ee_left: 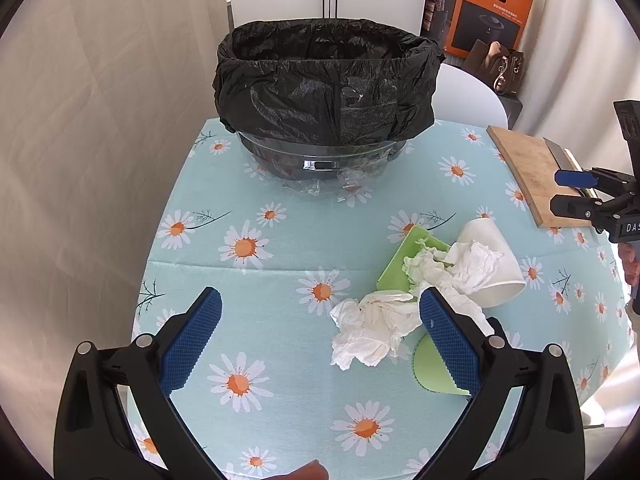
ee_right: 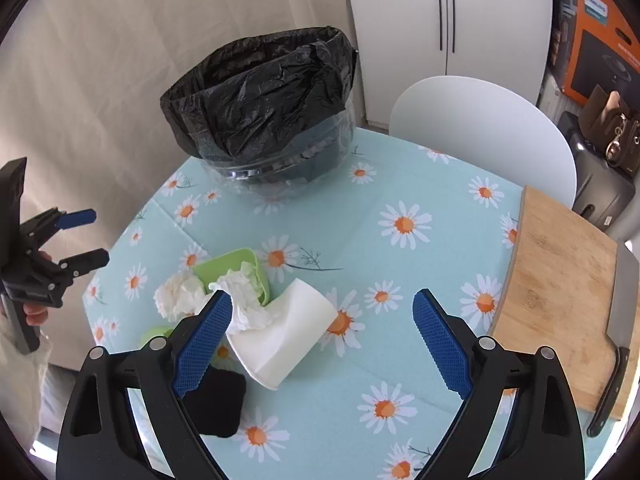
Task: Collect trash
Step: 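Move the right tool to the white paper cup and close on it, then close the left tool on the crumpled white tissue while the right tool lifts the paper cup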
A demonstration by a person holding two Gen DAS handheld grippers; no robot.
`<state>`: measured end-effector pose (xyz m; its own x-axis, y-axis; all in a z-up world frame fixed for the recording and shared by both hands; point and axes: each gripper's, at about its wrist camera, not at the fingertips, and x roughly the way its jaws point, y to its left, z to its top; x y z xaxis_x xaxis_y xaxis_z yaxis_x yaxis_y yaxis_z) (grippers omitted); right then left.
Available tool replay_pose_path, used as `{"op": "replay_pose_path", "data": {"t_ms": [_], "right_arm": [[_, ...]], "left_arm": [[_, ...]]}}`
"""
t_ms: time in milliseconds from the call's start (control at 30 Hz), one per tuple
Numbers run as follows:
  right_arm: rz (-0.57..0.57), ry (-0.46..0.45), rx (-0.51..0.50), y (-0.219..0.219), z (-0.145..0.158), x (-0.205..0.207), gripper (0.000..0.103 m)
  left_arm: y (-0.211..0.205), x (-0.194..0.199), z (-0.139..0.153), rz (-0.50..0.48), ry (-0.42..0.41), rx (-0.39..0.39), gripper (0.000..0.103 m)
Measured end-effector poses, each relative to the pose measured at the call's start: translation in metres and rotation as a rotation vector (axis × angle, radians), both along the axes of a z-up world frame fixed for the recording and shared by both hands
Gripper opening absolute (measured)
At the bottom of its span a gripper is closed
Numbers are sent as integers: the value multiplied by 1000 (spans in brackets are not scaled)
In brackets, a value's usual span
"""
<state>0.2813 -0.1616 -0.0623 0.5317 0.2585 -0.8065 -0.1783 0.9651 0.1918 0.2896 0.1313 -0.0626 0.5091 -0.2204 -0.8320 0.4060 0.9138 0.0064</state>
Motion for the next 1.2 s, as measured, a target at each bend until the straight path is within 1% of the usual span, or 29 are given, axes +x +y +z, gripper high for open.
{"op": "replay_pose_path", "data": {"t_ms": [100, 267, 467, 533, 633, 800, 867, 900, 1000, 1033, 1100, 1133, 1167, 1200], "right_arm": [[-9, 16, 24, 0, -8, 0, 87], [-27, 48, 63, 3, -23, 3, 87], [-75, 137, 119, 2, -51, 15, 87], [-89, 158, 139, 0, -58, 19, 87], [-106, 186, 148, 0, -67, 24, 87], [-116, 237, 139, 5, -84, 35, 87], [-120, 272, 141, 7, -91, 39, 86], [-125, 285, 149, 7, -94, 41, 85], [-139, 317, 187, 5, -100, 47, 75], [-142, 331, 197, 4, -102, 49, 69], [-134, 347, 237, 4, -106, 50, 61], [-126, 350, 264, 4, -106, 51, 54], [-117, 353, 290, 5, -105, 51, 47], [-112, 355, 301, 5, -105, 51, 47]], "left_arm": [[-1, -1, -8, -10, 25, -9, 97], [-4, 0, -23, -52, 56, 17, 97], [-8, 11, -52, -81, 125, 17, 97], [-10, 15, -60, -94, 149, 5, 97], [-15, 20, -74, -122, 187, -4, 97], [-25, 30, -97, -149, 246, 29, 97], [-27, 33, -103, -165, 273, 16, 97], [-28, 35, -105, -175, 286, 6, 97], [-31, 42, -110, -182, 296, 6, 97], [-31, 43, -111, -183, 303, 0, 97], [-31, 44, -112, -191, 323, -29, 96], [-31, 44, -112, -197, 329, -42, 94], [-32, 44, -112, -207, 335, -51, 83], [-32, 43, -112, -217, 338, -54, 73]]}}
